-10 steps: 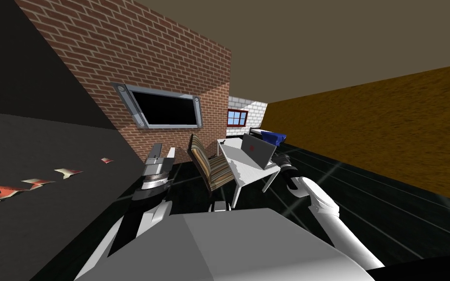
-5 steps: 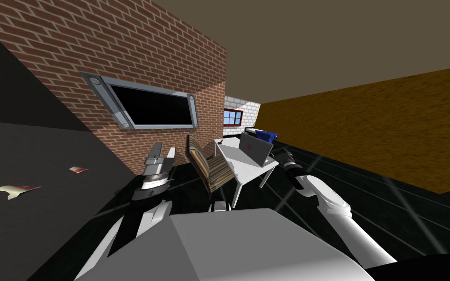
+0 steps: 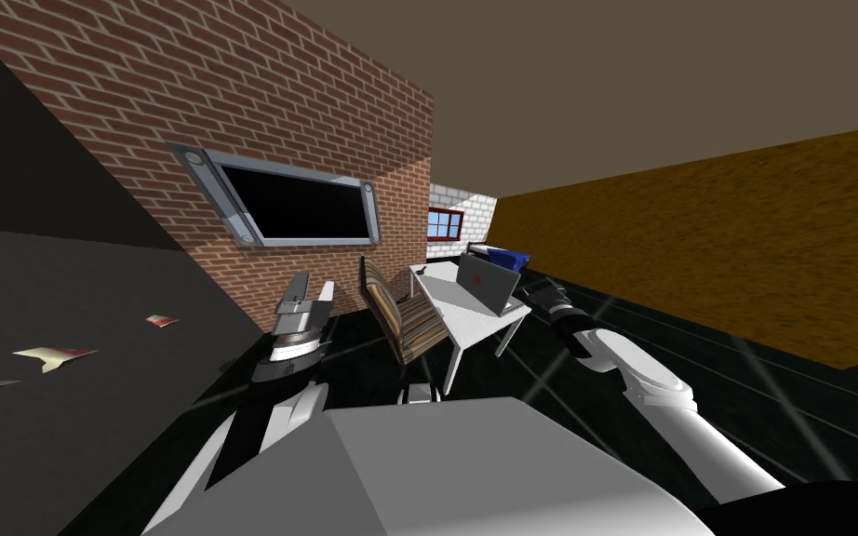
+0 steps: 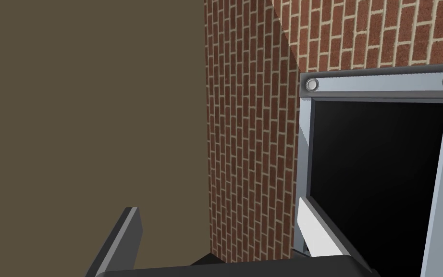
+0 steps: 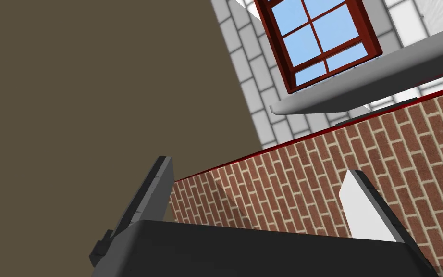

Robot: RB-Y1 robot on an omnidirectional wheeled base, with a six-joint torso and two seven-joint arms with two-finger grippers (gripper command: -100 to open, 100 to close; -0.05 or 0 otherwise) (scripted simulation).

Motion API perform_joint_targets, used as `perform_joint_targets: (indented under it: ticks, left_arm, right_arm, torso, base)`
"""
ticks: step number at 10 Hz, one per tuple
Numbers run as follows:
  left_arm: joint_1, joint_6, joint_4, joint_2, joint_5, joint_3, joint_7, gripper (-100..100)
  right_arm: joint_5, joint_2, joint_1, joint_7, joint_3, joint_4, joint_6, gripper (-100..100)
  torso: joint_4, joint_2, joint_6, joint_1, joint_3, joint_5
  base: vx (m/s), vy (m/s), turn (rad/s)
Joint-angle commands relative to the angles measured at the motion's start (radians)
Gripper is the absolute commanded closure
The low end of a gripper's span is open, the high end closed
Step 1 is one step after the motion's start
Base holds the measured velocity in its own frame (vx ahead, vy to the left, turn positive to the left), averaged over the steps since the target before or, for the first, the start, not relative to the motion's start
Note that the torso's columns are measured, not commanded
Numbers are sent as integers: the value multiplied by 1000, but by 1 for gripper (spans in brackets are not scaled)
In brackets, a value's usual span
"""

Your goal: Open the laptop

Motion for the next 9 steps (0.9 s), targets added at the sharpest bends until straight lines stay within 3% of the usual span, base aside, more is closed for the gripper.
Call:
perform_joint_targets:
  ticks: [1, 6, 7, 8, 9]
  left_arm:
    - [0, 0, 0, 0, 0, 0, 0, 0]
    - [0, 0, 0, 0, 0, 0, 0, 0]
    - [0, 0, 0, 0, 0, 0, 0, 0]
    - [0, 0, 0, 0, 0, 0, 0, 0]
    - [0, 0, 0, 0, 0, 0, 0, 0]
  right_arm:
    - [-56, -51, 15, 5, 1, 31, 7, -100]
    - [-161, -128, 36, 30, 8, 90, 4, -100]
    - [-151, -124, 39, 24, 11, 74, 15, -100]
    - [-187, -166, 13, 11, 61, 111, 64, -100]
    - [-187, -166, 13, 11, 64, 111, 83, -100]
  torso:
    - [0, -2, 0, 0, -1, 0]
    - [0, 0, 1, 0, 0, 0]
    - [0, 0, 0, 0, 0, 0]
    - [0, 1, 1, 1, 0, 0]
    - [2, 8, -1, -5, 4, -1]
  base:
    - [-4, -4, 154]
    - [16, -18, 152]
    - [7, -10, 50]
    - [-159, -127, 324]
    - [-180, -189, 453]
